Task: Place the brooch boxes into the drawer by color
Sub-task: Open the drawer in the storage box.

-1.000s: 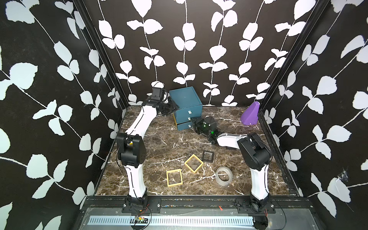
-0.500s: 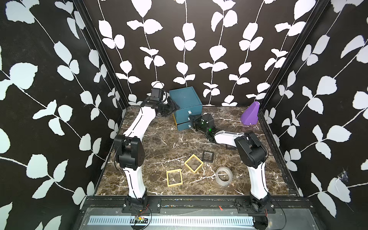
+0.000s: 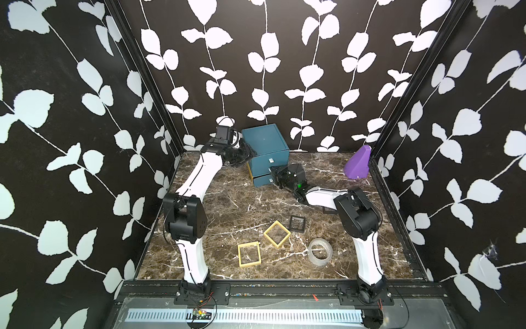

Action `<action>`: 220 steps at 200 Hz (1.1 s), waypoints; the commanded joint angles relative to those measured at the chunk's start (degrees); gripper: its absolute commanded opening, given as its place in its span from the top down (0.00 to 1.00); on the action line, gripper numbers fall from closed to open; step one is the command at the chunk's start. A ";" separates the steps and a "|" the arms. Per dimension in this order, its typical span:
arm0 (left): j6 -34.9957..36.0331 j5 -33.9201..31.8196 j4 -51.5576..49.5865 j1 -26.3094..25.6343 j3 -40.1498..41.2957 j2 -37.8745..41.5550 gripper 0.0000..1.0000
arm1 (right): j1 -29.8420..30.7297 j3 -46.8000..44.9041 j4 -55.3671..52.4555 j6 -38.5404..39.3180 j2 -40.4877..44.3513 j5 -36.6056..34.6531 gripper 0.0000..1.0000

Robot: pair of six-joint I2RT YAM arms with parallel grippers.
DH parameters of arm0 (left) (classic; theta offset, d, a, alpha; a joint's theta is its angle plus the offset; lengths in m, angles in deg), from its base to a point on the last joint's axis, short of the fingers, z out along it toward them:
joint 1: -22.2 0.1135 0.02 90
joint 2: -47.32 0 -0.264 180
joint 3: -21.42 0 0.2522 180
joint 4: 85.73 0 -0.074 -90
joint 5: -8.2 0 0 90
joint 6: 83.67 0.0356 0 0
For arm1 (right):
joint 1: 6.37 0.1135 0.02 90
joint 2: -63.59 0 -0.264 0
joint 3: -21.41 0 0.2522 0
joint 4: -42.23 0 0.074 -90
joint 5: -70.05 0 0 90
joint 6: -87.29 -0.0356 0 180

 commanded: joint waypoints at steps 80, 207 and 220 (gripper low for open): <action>0.65 0.61 0.03 0.55 -1.09 0.40 0.43 | 0.08 -2.51 0.72 -2.92 3.83 -0.70 1.00; 1.14 0.87 -0.06 0.71 -2.20 -1.10 0.49 | 2.10 -23.65 -7.51 -6.69 22.67 2.71 1.00; 1.09 0.95 -0.03 0.71 -2.28 -1.10 0.49 | 2.19 -24.74 -8.60 -6.68 24.14 2.31 1.00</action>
